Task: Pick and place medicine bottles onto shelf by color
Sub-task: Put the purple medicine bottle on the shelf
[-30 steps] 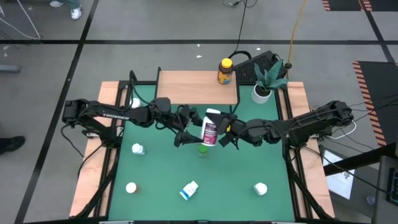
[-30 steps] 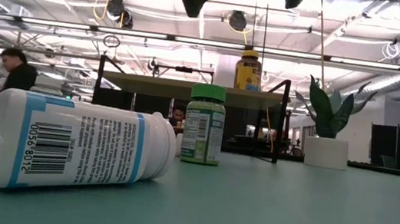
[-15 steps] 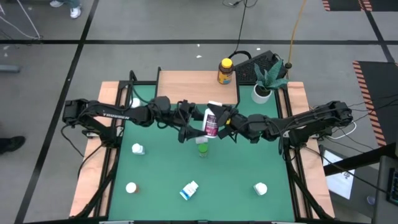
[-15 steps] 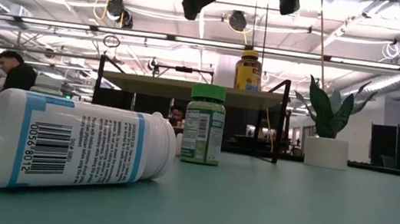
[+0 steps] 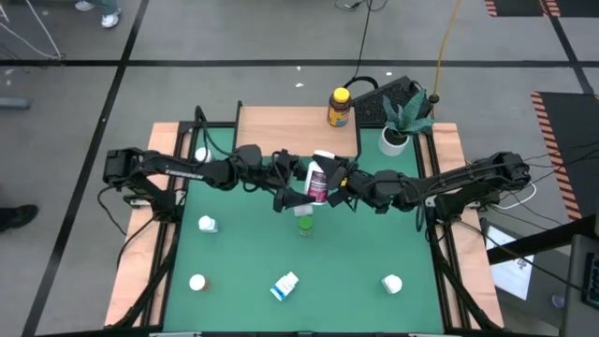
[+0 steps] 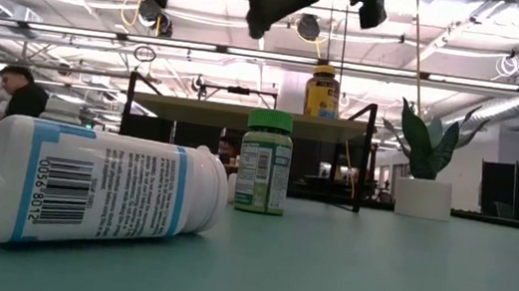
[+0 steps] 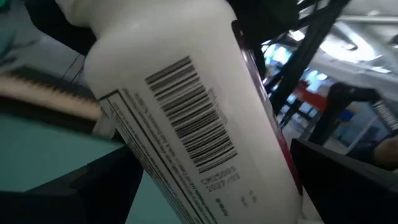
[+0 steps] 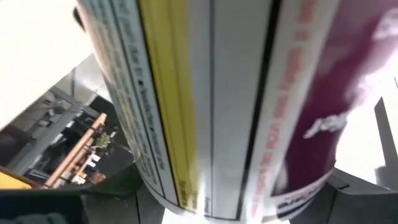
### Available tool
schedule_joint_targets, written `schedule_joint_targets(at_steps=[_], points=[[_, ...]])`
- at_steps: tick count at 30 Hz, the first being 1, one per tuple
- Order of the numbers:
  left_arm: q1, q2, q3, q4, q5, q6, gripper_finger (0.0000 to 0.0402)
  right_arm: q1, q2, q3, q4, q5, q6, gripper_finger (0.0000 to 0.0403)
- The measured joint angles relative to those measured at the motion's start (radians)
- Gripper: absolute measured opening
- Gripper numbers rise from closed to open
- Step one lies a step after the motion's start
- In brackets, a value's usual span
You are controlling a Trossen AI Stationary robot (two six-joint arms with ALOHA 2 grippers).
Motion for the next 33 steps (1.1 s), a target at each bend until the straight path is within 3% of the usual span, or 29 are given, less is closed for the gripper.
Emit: schedule_joint_targets(at_steps=[7,13,21,24,28,33], points=[[-0.005,0.085,0.036,0.059,0.093,-0.015,0.0397,0.001,0.004,-0.013,0.064,-0.101,-0.037,0.0236],[-0.009,0.152,0.099,0.01,0.171,0.004,0.039,-0.001,-0.003,-0.008,0.117,-0.06,-0.002,0.0236],[0.002,0.149,0.116,-0.025,0.17,0.016,0.0287,0.002,0.0,-0.007,0.159,0.028,-0.004,0.0242],[0.003,0.149,0.115,-0.027,0.176,0.011,0.0272,0.002,0.0,-0.007,0.11,0.078,-0.029,0.0241],[0.001,0.148,0.115,-0.026,0.176,0.016,0.0293,0.004,0.001,-0.009,0.043,0.111,-0.036,0.0239],[-0.001,0.148,0.115,-0.038,0.176,0.007,0.0367,0.043,-0.002,-0.008,-0.072,0.135,0.022,0.0239]])
